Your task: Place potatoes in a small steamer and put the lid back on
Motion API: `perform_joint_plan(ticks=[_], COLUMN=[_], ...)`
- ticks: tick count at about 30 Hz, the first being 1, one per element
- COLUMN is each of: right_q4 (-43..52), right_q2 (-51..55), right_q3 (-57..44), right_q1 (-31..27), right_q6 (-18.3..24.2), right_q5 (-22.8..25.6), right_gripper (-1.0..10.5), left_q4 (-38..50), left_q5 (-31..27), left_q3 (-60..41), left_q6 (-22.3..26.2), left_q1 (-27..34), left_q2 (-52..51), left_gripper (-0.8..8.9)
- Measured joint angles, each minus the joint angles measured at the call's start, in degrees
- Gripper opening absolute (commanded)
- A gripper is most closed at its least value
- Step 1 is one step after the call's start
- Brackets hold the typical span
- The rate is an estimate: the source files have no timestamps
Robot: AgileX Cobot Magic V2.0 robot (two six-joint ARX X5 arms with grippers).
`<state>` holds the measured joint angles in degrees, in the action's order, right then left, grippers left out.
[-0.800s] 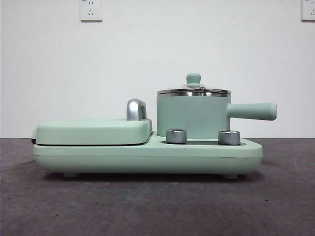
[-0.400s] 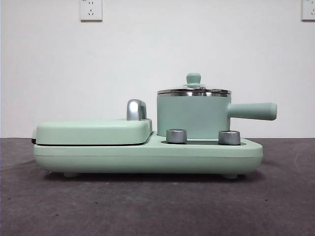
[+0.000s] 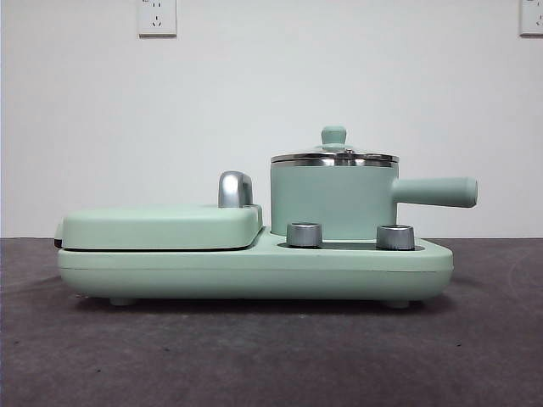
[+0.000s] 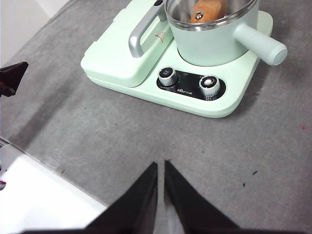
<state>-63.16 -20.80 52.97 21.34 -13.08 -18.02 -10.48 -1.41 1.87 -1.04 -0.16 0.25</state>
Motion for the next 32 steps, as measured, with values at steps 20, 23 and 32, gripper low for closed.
perform_joint_plan(ticks=[20, 23, 32], right_q4=[45.5, 49.0, 55.2], right_q2=[20.9, 20.2, 20.4], right_q3=[-36.7, -43.1, -52.0], right_q1=[-24.5, -24.9, -25.2], right_q6=[6.7, 6.9, 7.3], right_q5=[10.8, 12.3, 15.2], right_gripper=[0.2, 0.2, 0.2], left_q4=[0.0, 0.0, 0.0], left_q5=[0.0, 0.0, 0.0], left_q3=[0.0, 0.0, 0.0], left_q6=[0.0, 0.0, 0.0], left_q1=[0.0, 0.0, 0.0], left_q2=[0.0, 0.0, 0.0], left_gripper=[0.2, 0.2, 0.2])
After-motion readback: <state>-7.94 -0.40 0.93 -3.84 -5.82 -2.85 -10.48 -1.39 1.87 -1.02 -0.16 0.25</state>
